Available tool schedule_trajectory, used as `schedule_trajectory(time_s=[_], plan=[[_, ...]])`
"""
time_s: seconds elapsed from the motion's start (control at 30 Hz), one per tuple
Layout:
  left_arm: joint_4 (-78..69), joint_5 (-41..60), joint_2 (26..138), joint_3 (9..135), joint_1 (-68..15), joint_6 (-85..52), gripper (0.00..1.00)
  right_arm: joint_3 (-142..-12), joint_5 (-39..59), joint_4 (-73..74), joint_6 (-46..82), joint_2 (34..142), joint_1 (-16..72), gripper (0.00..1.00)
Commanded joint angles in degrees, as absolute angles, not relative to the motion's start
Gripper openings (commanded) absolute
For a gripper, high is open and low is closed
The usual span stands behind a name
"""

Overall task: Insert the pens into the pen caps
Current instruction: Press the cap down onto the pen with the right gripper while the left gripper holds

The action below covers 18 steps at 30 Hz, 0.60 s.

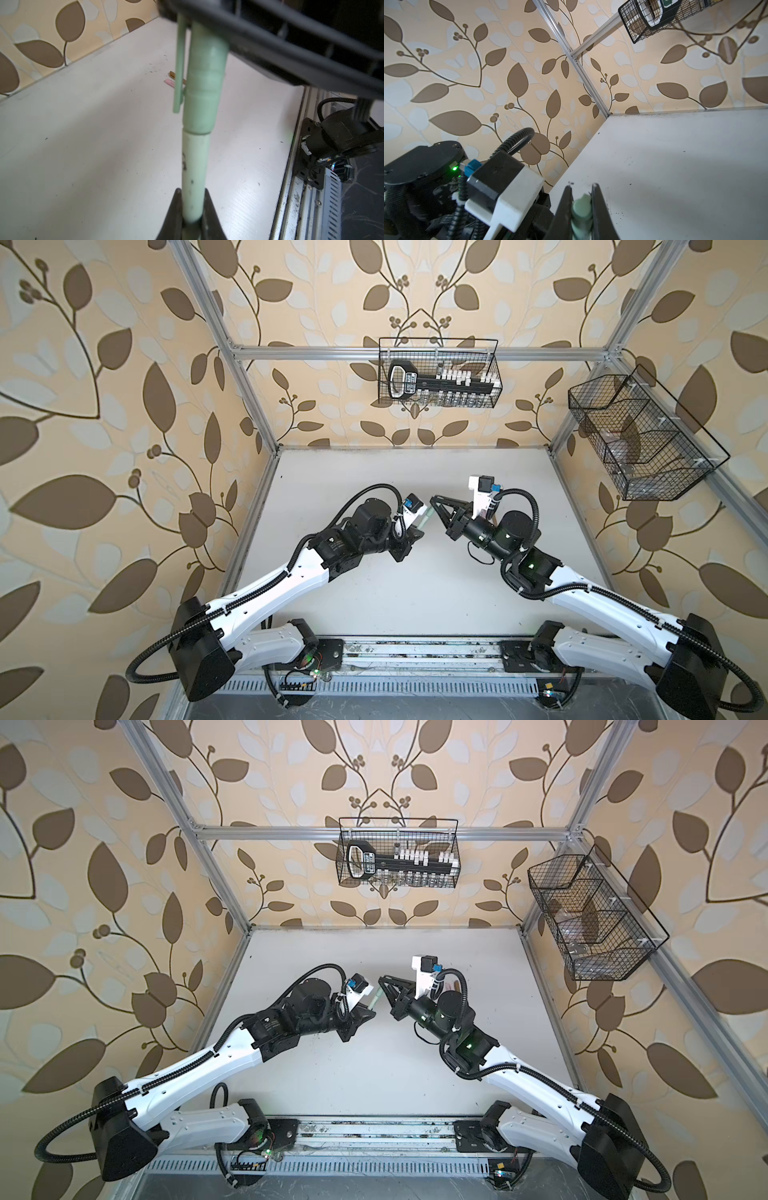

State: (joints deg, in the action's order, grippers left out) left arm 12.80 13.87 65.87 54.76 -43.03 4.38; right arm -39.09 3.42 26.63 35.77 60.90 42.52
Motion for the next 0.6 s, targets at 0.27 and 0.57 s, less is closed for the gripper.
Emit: schedule_trajectory(time_s=[0.27,0.57], plan=[[-22.7,16.7,64.2,66.3,-36.8,-2.5,0.00,-34.3,17.8,6.5,38.4,65.0,46.3,0.00],[-17.1,20.0,63.4,64.7,-36.7,-3.1,0.00,-42.4,16.5,-0.8,33.8,67.7,45.6,0.00]])
